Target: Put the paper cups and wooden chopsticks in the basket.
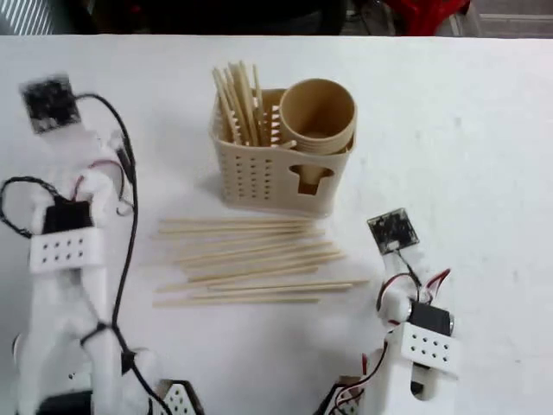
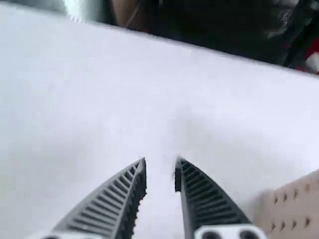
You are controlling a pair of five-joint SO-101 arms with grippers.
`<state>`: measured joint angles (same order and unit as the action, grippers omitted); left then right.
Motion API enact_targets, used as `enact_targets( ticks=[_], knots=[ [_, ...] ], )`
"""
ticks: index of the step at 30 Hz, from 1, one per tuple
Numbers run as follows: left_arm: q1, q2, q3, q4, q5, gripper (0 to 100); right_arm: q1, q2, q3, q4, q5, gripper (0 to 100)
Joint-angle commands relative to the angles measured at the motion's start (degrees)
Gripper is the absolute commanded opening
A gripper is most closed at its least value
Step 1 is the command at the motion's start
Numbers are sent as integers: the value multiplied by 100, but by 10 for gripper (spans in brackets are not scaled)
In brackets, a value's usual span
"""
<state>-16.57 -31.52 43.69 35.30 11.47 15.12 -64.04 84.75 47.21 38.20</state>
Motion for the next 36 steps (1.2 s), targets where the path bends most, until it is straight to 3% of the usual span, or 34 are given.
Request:
enact_targets(
  ticks=[1,5,8,10,14,17,25,36],
  knots=[
    [-145,927,193,-404,44,120,-75,13,-1108,215,-18,19],
    [-259,1640,-229,-448,26,120,-945,321,-2725,1578,-9,112],
    [-567,2141,-659,-325,26,120,-2123,848,-3921,2484,-9,185],
    [-743,2580,-862,-334,44,120,-3134,1358,-4580,3002,-79,183],
    [-945,3477,-1442,-290,62,120,-4971,2457,-4862,3178,-18,184],
    [-954,4022,-1776,-273,62,120,-5824,3099,-4598,2730,299,202],
    [-884,4215,-2198,211,62,120,-5982,4048,-3367,681,1020,214],
    [-866,4233,-2207,202,62,120,-5912,4980,-2989,-136,1081,211]
  ],
)
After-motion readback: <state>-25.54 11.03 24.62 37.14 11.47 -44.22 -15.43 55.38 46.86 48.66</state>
